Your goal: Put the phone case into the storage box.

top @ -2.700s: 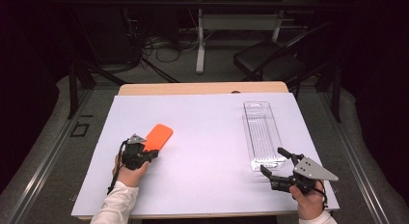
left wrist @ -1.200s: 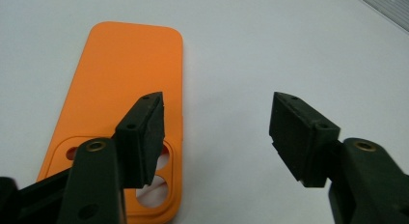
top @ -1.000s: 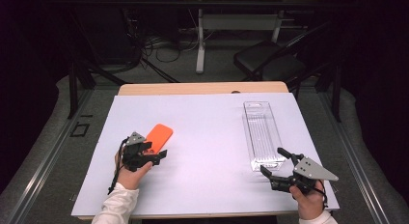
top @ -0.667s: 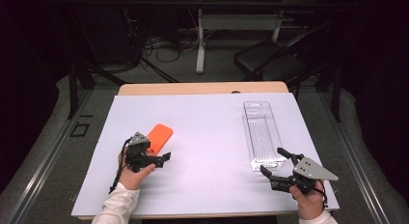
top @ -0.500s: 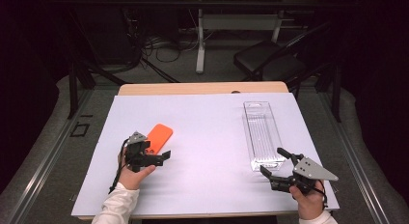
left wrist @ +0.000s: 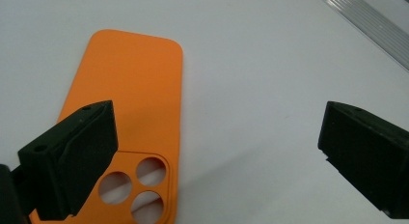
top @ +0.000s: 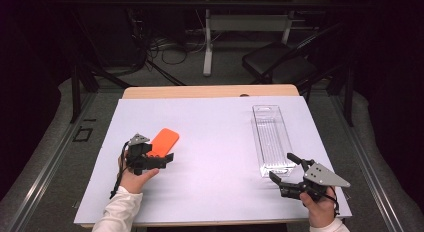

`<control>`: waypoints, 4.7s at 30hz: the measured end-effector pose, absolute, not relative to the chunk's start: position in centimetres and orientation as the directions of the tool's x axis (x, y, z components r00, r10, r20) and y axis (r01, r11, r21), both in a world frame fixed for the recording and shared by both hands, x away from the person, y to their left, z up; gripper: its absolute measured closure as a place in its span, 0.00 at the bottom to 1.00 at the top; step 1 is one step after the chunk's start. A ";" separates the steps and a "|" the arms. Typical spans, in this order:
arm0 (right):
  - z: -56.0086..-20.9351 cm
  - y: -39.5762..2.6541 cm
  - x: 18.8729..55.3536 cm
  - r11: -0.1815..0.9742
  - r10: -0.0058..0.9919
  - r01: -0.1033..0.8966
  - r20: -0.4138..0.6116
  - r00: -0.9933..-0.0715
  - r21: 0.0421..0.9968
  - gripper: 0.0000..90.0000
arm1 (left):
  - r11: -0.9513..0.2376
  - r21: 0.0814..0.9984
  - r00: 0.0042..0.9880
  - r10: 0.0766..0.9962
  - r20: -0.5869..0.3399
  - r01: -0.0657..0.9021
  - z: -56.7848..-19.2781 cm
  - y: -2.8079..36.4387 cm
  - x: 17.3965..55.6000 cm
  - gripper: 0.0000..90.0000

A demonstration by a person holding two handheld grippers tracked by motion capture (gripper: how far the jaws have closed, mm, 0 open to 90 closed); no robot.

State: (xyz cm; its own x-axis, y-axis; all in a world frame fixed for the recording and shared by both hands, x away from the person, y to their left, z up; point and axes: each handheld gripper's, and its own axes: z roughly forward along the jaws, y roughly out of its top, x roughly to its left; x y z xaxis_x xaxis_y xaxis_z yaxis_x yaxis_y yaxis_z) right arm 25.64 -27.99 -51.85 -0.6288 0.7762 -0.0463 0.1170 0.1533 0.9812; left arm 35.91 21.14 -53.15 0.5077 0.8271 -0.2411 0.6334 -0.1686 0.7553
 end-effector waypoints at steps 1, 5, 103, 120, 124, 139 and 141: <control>-51.8 -28.0 25.6 0.154 0.776 0.118 -0.046 -0.629 0.981 0.15 | -0.164 0.755 0.500 0.832 -0.240 0.634 -53.0 21.1 36.0 0.01; -51.9 -27.9 25.6 0.153 0.776 0.119 -0.045 -0.629 0.981 0.15 | -0.180 0.747 0.494 0.841 -0.221 0.640 -52.5 21.2 36.5 0.01; -52.1 -27.7 25.8 0.172 0.771 0.135 -0.048 -0.635 0.976 0.15 | -0.357 0.641 0.484 0.875 -0.025 0.679 -56.2 20.6 42.0 0.17; -52.2 -27.6 25.8 0.170 0.771 0.135 -0.047 -0.635 0.976 0.16 | -0.366 0.636 0.494 0.869 -0.026 0.679 -56.0 20.6 41.9 0.18; -52.2 -27.6 25.8 0.170 0.772 0.134 -0.048 -0.634 0.976 0.16 | -0.375 0.628 0.500 0.866 -0.026 0.682 -55.9 20.4 41.7 0.18; -52.1 -27.7 25.8 0.174 0.770 0.131 -0.052 -0.636 0.976 0.16 | -0.352 0.649 0.532 0.841 -0.096 0.674 -51.5 19.9 38.9 0.18; -52.1 -27.7 25.8 0.174 0.770 0.131 -0.052 -0.636 0.976 0.16 | -0.363 0.652 0.541 0.837 -0.087 0.666 -51.2 19.7 38.6 0.18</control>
State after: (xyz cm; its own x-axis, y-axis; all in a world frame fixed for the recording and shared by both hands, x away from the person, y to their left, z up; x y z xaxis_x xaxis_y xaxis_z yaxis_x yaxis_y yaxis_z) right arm 25.79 -27.68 -52.09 -0.6356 0.7703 -0.0524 0.1309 0.1744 0.9759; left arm 38.60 19.67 -51.16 0.5411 0.8365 -0.0865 0.6655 -0.3630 0.6521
